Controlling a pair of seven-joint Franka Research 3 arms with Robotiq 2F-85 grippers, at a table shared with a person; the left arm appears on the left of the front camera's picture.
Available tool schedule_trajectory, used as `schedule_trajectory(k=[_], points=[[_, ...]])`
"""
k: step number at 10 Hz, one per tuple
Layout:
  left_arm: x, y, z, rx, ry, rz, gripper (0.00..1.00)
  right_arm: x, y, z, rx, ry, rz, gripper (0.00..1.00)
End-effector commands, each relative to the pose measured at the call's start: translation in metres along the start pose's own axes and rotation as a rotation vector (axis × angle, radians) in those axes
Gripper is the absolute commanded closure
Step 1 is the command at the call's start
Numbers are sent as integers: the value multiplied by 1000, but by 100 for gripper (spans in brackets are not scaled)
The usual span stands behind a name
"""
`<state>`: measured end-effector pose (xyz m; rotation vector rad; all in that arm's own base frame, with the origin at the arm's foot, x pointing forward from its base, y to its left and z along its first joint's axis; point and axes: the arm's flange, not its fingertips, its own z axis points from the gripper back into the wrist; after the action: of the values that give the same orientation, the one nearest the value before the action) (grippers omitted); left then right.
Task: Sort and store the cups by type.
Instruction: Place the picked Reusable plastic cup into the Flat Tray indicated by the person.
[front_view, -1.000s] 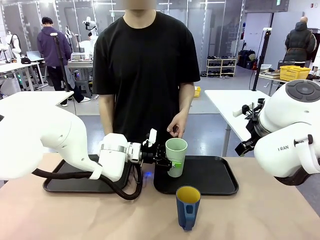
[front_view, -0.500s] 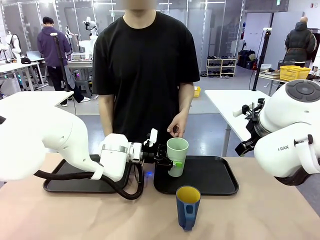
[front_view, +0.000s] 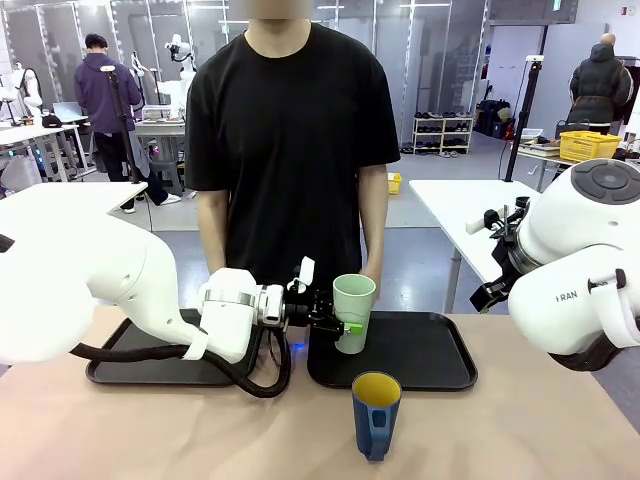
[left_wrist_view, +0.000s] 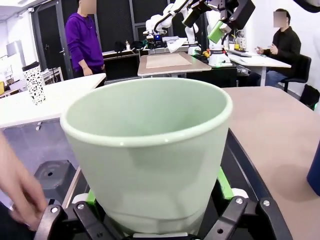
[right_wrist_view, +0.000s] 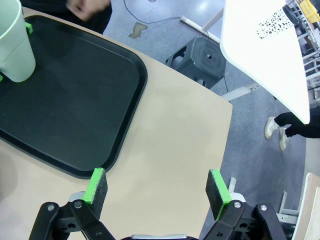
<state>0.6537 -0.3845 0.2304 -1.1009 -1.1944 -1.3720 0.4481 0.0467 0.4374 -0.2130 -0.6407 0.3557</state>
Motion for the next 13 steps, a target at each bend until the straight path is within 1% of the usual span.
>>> schedule_trajectory(k=[1,5,7,9,10,13], points=[[3,5,0,0,-19,17,0,-1,0,-1,-2,1,10,0],[4,3,11,20,10,12,0,-1,0,-1,-2,1,10,0],[6,-2,19,28,49,0,0,-1,0,-1,-2,1,10,0],[7,-4,29,62,70,-7,0,-1,0,-1,-2,1,10,0],[8,-6,33,65,72,-4,0,-1,0,-1,-2,1,10,0],[18,-18,51,69,126,-5,0,-1,0,-1,-2,1,10,0]])
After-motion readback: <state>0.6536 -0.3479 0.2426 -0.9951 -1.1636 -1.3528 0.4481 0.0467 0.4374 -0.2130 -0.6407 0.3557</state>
